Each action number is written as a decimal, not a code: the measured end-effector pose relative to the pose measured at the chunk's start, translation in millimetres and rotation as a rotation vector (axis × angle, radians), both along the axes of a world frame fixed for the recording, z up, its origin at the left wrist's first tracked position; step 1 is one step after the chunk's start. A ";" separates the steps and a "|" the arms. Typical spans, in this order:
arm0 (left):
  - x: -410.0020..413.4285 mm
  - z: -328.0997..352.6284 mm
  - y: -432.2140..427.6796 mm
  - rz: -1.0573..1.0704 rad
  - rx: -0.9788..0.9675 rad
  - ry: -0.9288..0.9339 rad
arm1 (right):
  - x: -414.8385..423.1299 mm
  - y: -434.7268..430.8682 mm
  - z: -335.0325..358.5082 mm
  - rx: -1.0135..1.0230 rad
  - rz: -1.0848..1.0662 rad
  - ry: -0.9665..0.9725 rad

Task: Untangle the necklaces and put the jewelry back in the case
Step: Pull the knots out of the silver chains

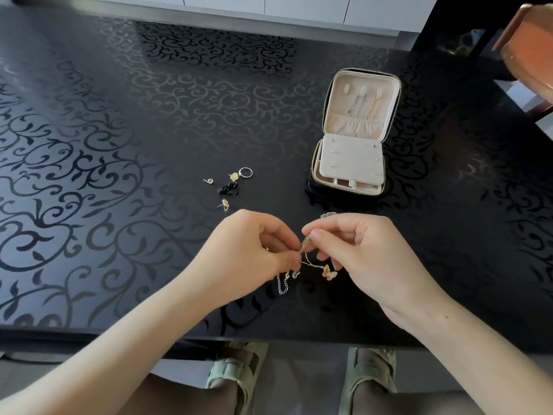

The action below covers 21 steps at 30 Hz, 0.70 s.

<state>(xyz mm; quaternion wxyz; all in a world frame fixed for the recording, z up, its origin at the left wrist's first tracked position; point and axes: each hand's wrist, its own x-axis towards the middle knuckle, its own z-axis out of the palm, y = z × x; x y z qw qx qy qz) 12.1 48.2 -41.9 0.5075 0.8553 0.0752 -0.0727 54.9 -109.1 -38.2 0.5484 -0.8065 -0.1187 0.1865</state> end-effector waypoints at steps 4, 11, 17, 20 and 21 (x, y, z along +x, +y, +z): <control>0.5 0.7 -2.1 0.016 -0.001 0.017 | -1.0 0.5 0.4 0.001 -0.028 -0.018; 0.5 7.5 -8.2 0.063 -0.204 0.073 | -0.6 1.3 0.5 0.049 -0.045 -0.027; 0.8 6.9 -8.4 0.086 -0.210 0.065 | -1.2 2.5 1.1 0.089 -0.065 -0.002; 0.6 6.0 -5.7 0.083 -0.237 0.060 | -0.1 1.0 2.8 0.088 -0.073 0.042; 0.4 5.3 -4.5 0.082 -0.233 0.047 | 0.6 0.0 3.6 0.087 -0.067 0.074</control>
